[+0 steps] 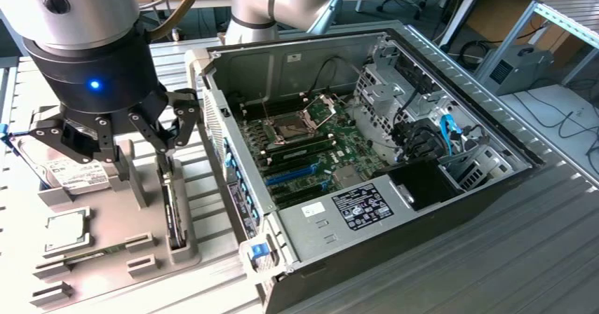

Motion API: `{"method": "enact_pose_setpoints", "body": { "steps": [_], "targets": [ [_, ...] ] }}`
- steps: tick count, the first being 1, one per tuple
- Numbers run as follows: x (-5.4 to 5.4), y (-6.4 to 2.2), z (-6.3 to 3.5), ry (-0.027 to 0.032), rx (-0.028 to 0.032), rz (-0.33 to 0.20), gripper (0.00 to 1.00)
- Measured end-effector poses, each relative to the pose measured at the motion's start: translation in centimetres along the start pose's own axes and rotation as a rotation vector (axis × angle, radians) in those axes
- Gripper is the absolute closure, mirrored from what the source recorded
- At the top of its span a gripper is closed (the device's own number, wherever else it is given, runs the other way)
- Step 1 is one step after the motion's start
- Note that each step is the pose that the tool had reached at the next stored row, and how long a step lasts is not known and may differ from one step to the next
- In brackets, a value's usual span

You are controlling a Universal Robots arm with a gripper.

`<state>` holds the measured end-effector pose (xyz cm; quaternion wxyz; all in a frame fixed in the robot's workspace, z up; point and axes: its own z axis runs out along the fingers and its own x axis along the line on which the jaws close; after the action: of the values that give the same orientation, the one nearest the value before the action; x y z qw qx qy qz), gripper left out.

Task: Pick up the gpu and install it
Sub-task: 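Pick up the gpu and move the gpu toward the slot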

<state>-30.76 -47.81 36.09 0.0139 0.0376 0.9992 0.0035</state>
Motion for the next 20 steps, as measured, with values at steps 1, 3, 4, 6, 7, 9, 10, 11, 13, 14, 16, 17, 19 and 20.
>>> {"method": "enact_pose_setpoints", "body": {
  "steps": [1, 3, 4, 6, 7, 9, 10, 11, 13, 14, 16, 17, 19, 20],
  "targets": [
    [0.0, 0.0, 0.02, 0.0, 0.0, 0.0, 0.52],
    [0.0, 0.0, 0.05, 0.0, 0.0, 0.0, 0.52],
    [0.0, 0.0, 0.08, 0.0, 0.0, 0.0, 0.52],
    [0.0, 0.0, 0.13, -0.0001, 0.0, 0.0, 0.52],
    [0.01, 0.0, 0.16, 0.0, 0.0, 0.0, 0.52],
    [0.01, 0.0, 0.2, -0.0001, 0.0, 0.0, 0.52],
    [0.01, 0.0, 0.22, 0.0, 0.0, 0.0, 0.52],
    [0.01, 0.0, 0.25, 0.0, 0.0, 0.0, 0.52],
    [0.01, 0.0, 0.29, 0.0, 0.0, 0.0, 0.52],
    [0.01, 0.0, 0.33, 0.0, 0.0, 0.0, 0.52],
    [0.01, 0.0, 0.37, 0.0, 0.0, 0.0, 0.52],
    [0.01, 0.0, 0.4, 0.0, 0.0, 0.0, 0.52],
    [0.01, 0.0, 0.44, 0.0, 0.0, 0.0, 0.52],
    [0.01, 0.0, 0.46, 0.0, 0.0, 0.0, 0.52]
  ]
}}
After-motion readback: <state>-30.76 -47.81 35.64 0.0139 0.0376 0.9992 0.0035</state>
